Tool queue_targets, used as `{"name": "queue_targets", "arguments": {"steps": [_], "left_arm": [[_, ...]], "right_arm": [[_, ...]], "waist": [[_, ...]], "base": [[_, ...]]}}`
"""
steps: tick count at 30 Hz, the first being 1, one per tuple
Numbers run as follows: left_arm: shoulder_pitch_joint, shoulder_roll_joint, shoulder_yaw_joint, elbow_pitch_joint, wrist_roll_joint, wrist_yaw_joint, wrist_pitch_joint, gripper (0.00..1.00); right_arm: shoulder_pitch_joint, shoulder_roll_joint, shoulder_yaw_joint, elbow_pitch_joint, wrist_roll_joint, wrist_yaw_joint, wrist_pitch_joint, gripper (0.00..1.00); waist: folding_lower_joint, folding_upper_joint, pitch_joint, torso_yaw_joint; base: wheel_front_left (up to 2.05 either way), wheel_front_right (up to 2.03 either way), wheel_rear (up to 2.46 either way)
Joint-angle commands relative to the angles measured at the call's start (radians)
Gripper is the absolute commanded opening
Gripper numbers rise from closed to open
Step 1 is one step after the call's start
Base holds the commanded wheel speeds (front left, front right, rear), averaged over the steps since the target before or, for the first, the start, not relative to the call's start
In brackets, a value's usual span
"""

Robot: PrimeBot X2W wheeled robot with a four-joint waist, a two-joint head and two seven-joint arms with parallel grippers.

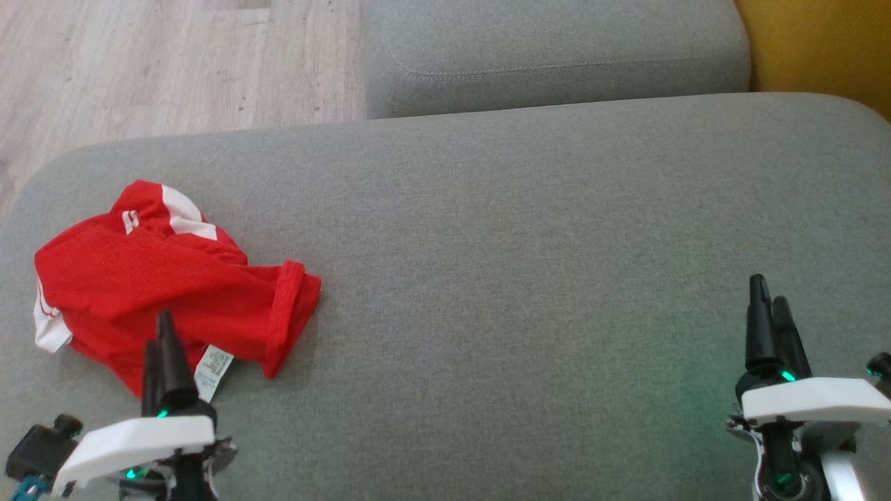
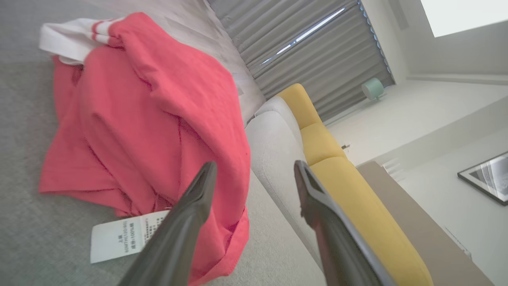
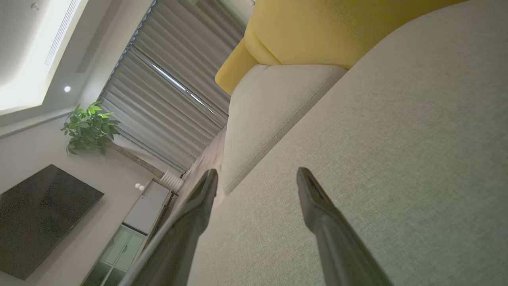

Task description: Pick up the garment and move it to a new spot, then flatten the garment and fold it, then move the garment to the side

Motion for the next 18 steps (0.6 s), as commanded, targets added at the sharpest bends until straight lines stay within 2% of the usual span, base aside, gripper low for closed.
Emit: {"name": "queue_targets", "arguments": {"steps": [1,18], "left_arm": [[-0.031,0.007,-0.002,-0.049,0.049,0.002,-0.013,1.00],[-0.025,0.008,-0.087,-0.080,0.328,0.006,-0.061,1.00]], "right_arm": [[-0.056,-0.006,0.020,-0.045,-0.053,0.000,-0.016,1.00],[-0.056,-0.007,0.067,-0.058,-0.323,0.000,-0.063,1.00]], "waist": [[0.0000,0.0000,0.000,0.000],[0.0000,0.0000,0.004,-0.003]], "base": [[0.00,0.00,0.00],[0.00,0.00,0.00]]}}
